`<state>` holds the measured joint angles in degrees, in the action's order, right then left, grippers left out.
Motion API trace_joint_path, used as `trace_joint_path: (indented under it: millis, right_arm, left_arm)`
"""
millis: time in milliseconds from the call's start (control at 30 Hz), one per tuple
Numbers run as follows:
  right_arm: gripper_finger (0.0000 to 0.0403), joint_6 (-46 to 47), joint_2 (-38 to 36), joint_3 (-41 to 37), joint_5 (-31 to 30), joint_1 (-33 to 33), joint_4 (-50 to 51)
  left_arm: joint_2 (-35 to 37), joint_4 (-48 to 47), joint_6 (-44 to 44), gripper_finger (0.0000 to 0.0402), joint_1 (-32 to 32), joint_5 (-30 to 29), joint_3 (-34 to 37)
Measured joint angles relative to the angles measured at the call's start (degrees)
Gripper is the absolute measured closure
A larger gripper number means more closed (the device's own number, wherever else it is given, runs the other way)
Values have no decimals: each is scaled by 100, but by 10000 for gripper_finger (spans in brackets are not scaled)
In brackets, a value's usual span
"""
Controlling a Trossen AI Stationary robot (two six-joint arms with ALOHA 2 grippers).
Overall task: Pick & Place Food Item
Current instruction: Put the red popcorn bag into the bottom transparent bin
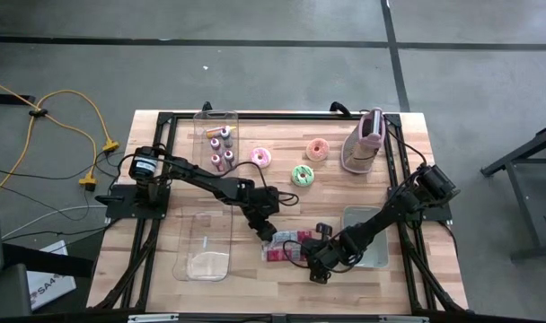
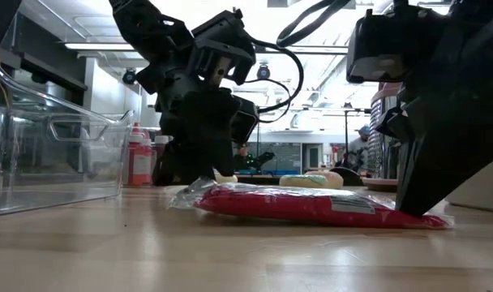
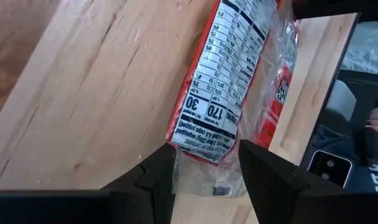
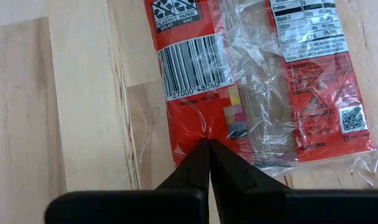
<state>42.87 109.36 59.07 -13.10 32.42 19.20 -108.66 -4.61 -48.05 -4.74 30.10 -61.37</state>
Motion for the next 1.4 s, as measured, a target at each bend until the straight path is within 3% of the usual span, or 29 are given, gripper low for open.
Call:
trace_joint_path:
  millis: [300, 700, 1000, 1400]
  right_arm:
    - [401, 68, 0, 0, 107, -28, -11]
    - [401, 57, 0, 0, 98, -19, -7]
    - [401, 44, 0, 0, 101, -19, -2]
    - [401, -53, 4, -2, -5, -13, -19]
  left_arm:
    - [9, -395, 17, 240, 2, -368, -23]
    - [-448, 356, -90, 240, 53, 553, -21]
    - [-443, 382, -25, 240, 212, 482, -18]
    - [-470, 1315, 48, 240, 36, 373, -10]
